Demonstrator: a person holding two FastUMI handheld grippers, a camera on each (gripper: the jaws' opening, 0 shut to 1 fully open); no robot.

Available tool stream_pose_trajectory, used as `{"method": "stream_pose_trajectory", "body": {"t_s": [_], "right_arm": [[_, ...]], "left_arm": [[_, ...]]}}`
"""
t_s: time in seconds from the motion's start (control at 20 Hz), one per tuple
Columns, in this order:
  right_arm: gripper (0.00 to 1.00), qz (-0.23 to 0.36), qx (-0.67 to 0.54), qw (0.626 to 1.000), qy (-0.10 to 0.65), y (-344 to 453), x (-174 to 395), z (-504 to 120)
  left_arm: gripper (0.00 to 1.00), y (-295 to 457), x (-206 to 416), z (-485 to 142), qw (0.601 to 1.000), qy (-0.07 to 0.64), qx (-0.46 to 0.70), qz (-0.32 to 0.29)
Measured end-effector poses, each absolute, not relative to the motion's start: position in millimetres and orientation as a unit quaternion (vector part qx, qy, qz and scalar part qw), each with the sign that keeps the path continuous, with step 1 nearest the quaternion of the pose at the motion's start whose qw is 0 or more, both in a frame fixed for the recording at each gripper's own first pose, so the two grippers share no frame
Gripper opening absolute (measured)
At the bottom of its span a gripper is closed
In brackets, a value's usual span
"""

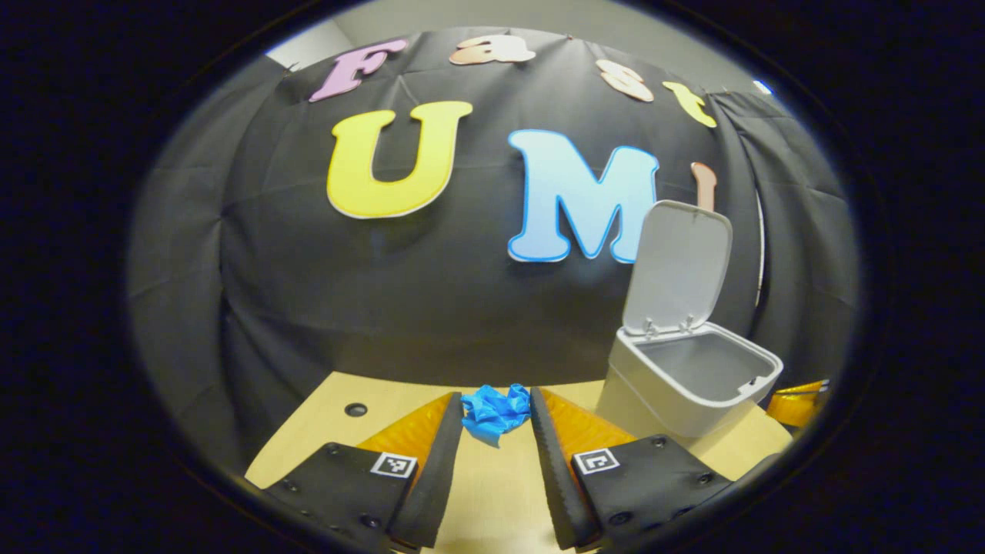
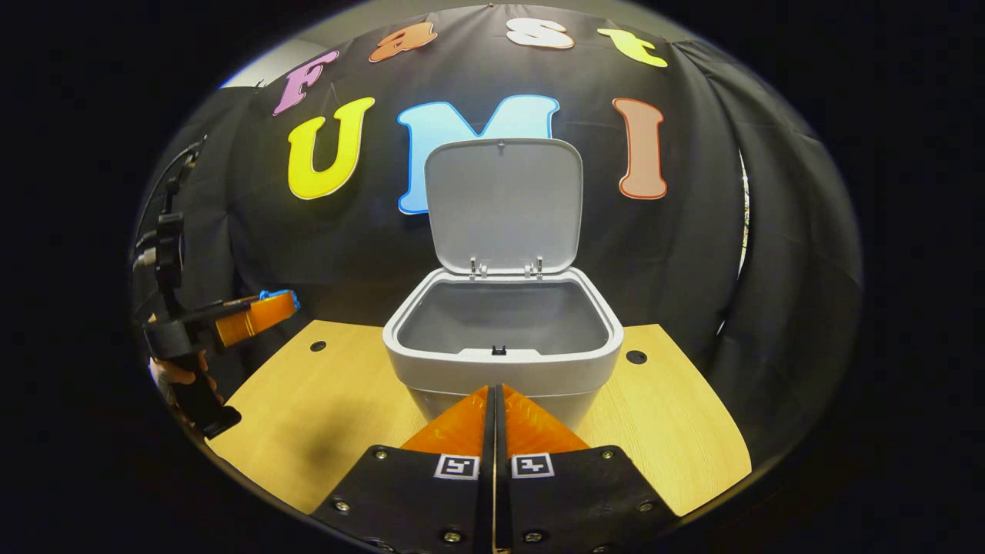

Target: Press the lid of the desktop garbage bin to open it, pick up the crumpled paper on the desktop and throw it into the bin, then pick up the pop can on the desktop and drop it into the bin, and finally close the garbage bin lid.

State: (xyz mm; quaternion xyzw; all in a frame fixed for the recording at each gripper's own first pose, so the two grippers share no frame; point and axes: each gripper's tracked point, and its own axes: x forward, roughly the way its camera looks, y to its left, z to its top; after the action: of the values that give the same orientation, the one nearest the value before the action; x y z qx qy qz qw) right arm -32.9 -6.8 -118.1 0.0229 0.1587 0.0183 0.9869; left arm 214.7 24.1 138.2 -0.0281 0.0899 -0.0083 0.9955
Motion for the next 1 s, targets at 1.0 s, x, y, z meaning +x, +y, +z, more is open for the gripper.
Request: {"method": "stream_pose_trajectory", "body": {"t_s": [1.0], "right_arm": [[0.01, 0.003, 0.026, 0.984, 0.174, -29, -47, -134]], "left_arm": [[0.62, -167, 249, 189, 0.983, 0.059, -0.016, -0.176]]}}
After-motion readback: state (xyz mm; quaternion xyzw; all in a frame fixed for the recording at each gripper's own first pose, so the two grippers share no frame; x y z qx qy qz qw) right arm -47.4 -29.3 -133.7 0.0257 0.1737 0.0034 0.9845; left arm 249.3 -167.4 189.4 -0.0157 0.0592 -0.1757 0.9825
